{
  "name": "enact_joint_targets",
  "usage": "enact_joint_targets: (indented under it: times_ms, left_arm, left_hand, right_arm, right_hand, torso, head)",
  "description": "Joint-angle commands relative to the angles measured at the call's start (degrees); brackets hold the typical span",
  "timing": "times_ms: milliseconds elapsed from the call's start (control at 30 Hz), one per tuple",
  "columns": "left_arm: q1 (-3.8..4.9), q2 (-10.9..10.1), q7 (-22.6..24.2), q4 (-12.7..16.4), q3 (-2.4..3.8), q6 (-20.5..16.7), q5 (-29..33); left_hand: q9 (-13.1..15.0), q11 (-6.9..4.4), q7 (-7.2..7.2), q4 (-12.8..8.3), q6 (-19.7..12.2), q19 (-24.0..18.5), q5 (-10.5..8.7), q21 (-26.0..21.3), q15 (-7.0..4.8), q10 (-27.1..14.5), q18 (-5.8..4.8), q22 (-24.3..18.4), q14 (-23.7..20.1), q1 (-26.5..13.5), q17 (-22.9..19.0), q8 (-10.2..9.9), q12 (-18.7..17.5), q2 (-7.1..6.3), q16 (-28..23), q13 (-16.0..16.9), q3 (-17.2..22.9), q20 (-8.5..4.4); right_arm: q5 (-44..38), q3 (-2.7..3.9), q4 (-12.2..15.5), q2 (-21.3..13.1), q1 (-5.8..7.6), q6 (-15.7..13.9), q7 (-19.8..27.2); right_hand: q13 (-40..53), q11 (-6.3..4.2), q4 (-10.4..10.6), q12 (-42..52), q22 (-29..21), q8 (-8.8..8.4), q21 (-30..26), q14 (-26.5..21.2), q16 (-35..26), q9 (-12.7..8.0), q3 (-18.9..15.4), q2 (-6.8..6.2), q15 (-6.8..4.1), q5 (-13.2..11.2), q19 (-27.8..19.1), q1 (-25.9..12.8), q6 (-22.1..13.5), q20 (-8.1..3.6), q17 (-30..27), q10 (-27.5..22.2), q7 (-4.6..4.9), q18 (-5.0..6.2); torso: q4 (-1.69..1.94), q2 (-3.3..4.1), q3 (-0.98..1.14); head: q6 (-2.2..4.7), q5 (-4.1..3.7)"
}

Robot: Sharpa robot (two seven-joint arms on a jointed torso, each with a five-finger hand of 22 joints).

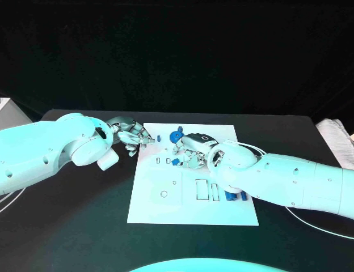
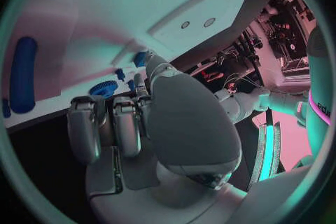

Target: Assemble the parts on the task board

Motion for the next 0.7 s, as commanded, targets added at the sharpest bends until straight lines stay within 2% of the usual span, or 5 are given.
enact_joint_targets:
  times_ms: [33,200,433,700]
  left_arm:
    - [0.02,-0.09,1.46,0.35,0.05,-1.44,1.59]
    - [0.03,-0.25,1.15,0.42,0.05,-1.39,1.62]
    - [0.03,-0.36,0.75,0.35,0.05,-1.22,1.64]
    - [0.03,-0.37,0.46,0.39,0.05,-1.03,1.64]
  left_hand:
    - [-0.05,-0.07,-0.11,-0.06,-0.49,0.03,0.34,-0.23,-0.05,-0.38,0.61,-0.05,-0.19,0.53,-0.03,0.25,-0.38,0.11,-0.32,-0.05,0.25,-0.03]
    - [-0.07,-0.06,-0.10,-0.08,-0.51,0.02,0.33,-0.27,-0.05,-0.40,0.62,-0.11,-0.18,0.56,-0.05,0.26,-0.40,0.12,-0.34,-0.10,0.34,-0.04]
    - [-0.10,-0.05,-0.08,-0.08,-0.54,0.03,0.33,-0.31,-0.04,-0.44,0.62,-0.16,-0.22,0.58,-0.18,0.26,-0.43,0.14,-0.42,-0.15,0.44,-0.04]
    - [-0.14,-0.03,-0.06,-0.10,-0.58,0.01,0.31,-0.39,-0.03,-0.51,0.63,-0.27,-0.20,0.59,-0.17,0.28,-0.49,0.15,-0.42,-0.24,0.58,-0.04]
  right_arm:
    - [-1.29,-0.02,0.01,0.05,-0.07,2.31,-0.51]
    - [-1.32,-0.04,0.13,-0.02,-0.10,2.96,-0.49]
    - [-1.33,-0.06,0.22,-0.17,-0.10,3.50,-0.67]
    - [-1.33,-0.07,-0.20,0.15,-0.11,4.28,-0.95]
  right_hand:
    - [10.21,0.35,0.01,-0.01,12.26,-0.20,0.22,6.17,0.21,-0.04,0.38,-0.63,0.24,-0.11,4.09,0.00,-0.20,0.13,15.06,1.16,0.07,0.23]
    - [10.43,0.34,-0.07,0.30,12.31,0.10,0.28,6.17,0.21,0.05,0.88,-0.64,0.29,0.17,4.12,-0.18,0.54,0.24,15.06,1.41,0.02,0.22]
    - [10.87,-0.07,-0.22,0.89,12.48,0.91,0.49,6.17,0.21,0.20,2.72,-0.39,-0.01,0.68,4.24,-0.59,2.54,0.12,15.06,1.89,-0.48,0.18]
    - [10.96,-0.23,-0.15,1.02,12.54,0.98,0.55,6.17,0.21,0.12,3.83,-0.04,-0.15,0.77,4.28,-0.93,2.94,-0.02,15.06,2.00,-0.61,0.16]
  torso:
    - [-0.09,0.03,0.00]
    - [-0.18,0.03,0.14]
    - [-0.10,0.01,0.15]
    - [-0.15,0.08,0.11]
  head:
    - [-0.17,0.23]
    - [-0.24,0.32]
    - [-0.30,0.36]
    - [-0.24,0.37]
